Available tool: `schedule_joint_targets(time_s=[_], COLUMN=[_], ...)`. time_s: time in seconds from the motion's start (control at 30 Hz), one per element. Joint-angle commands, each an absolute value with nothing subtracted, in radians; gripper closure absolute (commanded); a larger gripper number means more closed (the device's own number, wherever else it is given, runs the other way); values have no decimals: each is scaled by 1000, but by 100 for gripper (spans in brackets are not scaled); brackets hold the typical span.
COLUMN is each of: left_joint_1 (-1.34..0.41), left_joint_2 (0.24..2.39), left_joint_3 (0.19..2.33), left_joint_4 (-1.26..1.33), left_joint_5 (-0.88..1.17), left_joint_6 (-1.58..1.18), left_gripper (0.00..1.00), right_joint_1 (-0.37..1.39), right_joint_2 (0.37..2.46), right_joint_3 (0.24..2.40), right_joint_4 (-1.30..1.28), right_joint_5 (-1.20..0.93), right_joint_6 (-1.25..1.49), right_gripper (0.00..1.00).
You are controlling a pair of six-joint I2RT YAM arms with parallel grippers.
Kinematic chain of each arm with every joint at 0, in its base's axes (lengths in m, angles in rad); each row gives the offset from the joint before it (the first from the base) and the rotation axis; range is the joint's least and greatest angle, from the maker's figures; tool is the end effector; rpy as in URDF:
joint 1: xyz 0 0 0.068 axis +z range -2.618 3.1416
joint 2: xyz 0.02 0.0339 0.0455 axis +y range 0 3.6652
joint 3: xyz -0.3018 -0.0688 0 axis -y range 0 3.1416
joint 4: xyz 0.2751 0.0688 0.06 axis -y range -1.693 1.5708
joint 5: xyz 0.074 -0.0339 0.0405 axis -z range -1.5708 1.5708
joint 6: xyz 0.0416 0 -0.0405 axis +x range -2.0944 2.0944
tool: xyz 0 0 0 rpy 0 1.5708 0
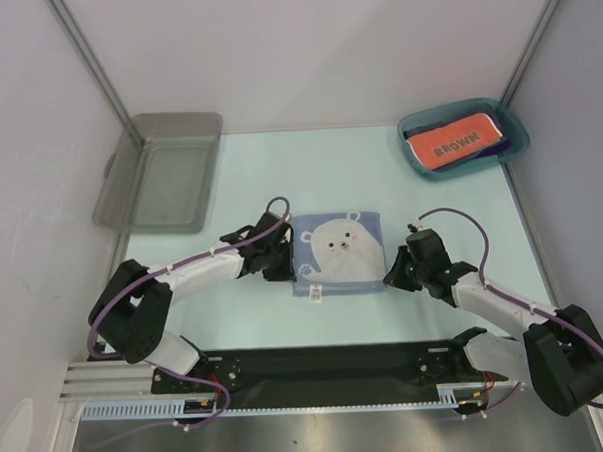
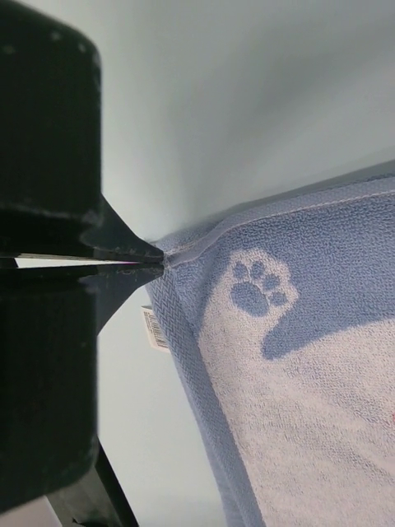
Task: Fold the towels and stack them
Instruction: Fold the towel
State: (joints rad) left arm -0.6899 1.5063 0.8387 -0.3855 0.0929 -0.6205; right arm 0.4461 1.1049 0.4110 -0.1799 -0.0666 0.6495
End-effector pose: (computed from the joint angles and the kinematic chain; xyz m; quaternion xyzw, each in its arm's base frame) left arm 0.2373 -0.2008 0.1912 0.0454 0.9646 -0.1914 0.1754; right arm 0.1868 0.0924 0.1648 0.0841 0.9357 0.2045 0.2751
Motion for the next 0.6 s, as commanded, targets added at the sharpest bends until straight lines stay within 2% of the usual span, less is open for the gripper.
schedule_joint_targets(time_s=[0.0, 0.07, 0.2, 0.27, 0.3, 0.37, 0.57], left_joint_1=[-693, -693, -693, -693, -693, -693, -693], left_joint_2=[1462, 1448, 1437, 1443, 1445, 1450, 1447], left_joint_3=[881, 881, 877, 873, 871, 862, 874], left_joint_4=[-417, -416, -414, -410, -399, -388, -387], left_joint_5=[78, 81, 83, 93, 100, 115, 118], left_joint_6=[-617, -618, -618, -621, -620, -621, -615], left_gripper=[100, 100, 100, 100, 100, 100, 100], right_joint_1=[451, 451, 453, 451, 451, 451, 451], right_joint_2=[1082, 1074, 1081, 1091, 1092, 1098, 1083], right_joint_3=[471, 476, 480, 474, 472, 471, 492], right_joint_4=[-228, -235, -244, -238, -230, -227, -235], right_joint_5=[-48, -48, -43, -44, -48, -54, -58], right_joint_6=[621, 620, 620, 618, 614, 614, 597], right_gripper=[100, 100, 78, 81, 90, 100, 100])
